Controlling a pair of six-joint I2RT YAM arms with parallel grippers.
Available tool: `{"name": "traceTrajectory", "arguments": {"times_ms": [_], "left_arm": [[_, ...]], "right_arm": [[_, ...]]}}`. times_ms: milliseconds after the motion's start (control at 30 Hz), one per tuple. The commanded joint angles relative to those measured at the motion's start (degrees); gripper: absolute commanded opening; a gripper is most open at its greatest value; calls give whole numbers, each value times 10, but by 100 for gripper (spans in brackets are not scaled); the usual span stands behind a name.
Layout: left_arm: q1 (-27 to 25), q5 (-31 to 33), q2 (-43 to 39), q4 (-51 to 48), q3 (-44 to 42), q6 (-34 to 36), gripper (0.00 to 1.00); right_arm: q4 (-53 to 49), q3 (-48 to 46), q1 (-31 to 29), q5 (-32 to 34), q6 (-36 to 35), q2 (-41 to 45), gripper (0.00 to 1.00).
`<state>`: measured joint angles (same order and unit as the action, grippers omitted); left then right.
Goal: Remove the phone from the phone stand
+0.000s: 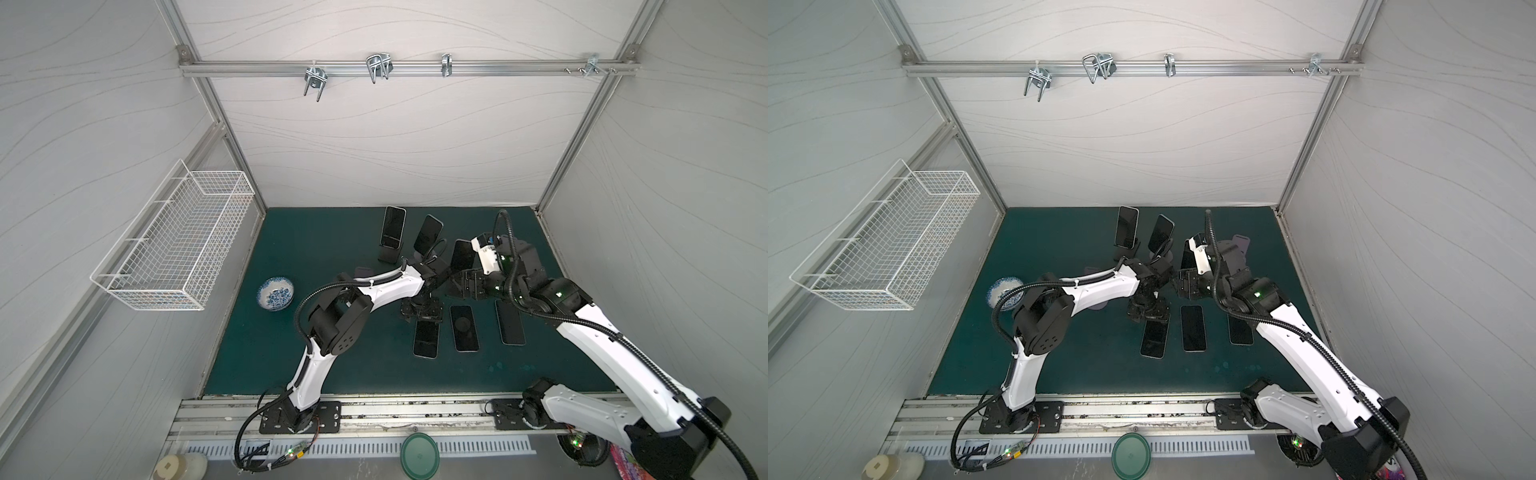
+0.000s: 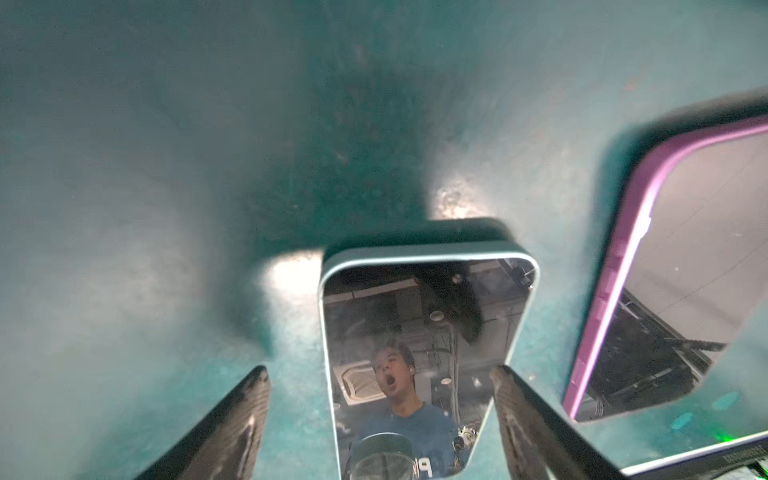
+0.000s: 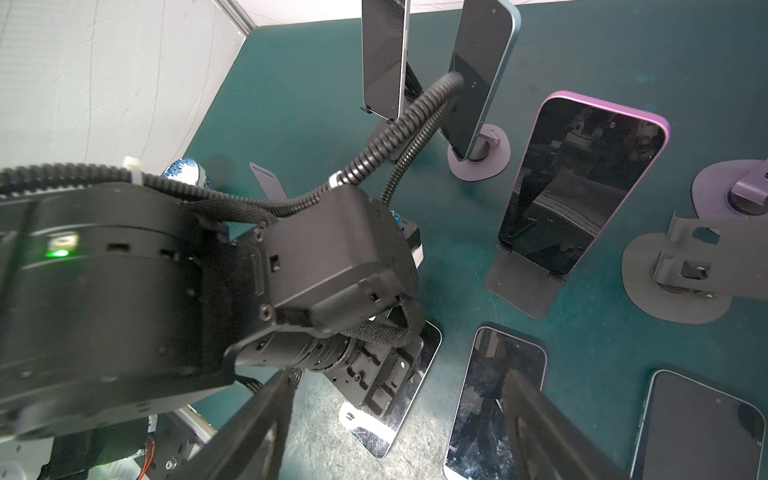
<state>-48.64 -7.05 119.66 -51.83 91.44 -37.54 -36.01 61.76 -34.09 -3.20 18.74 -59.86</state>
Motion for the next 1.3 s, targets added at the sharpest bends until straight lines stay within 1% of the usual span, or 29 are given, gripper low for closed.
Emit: {"name": "traceTrajectory", "arguments": {"times_ms": [0,267,467,633,833,1000,1133,1267], "left_arm": [[3,25,-36,13,1,3,85],[3,59,-98,27,-2,15,84],[22,90,-162,38,-11,42,83],[55,102,-228,76,-35,84,82],[90,121,-306,140,-73,161,82],[119,109,-355,193,-99,225,83],[151,100,-360,205,-89,262,84],[192,69,-349,230,-83,284,84]], "right_arm": [[-12,22,2,-11,11,-2,80],[-13,40,2,-18,16,-13,80],[-15,74,2,-17,13,-39,80],[7,100,2,-15,3,-56,80],[35,127,2,-13,-9,-87,79],[49,152,2,-26,-15,-123,79],[46,182,2,-41,-24,-154,78],[49,211,3,-47,-40,-184,78]]}}
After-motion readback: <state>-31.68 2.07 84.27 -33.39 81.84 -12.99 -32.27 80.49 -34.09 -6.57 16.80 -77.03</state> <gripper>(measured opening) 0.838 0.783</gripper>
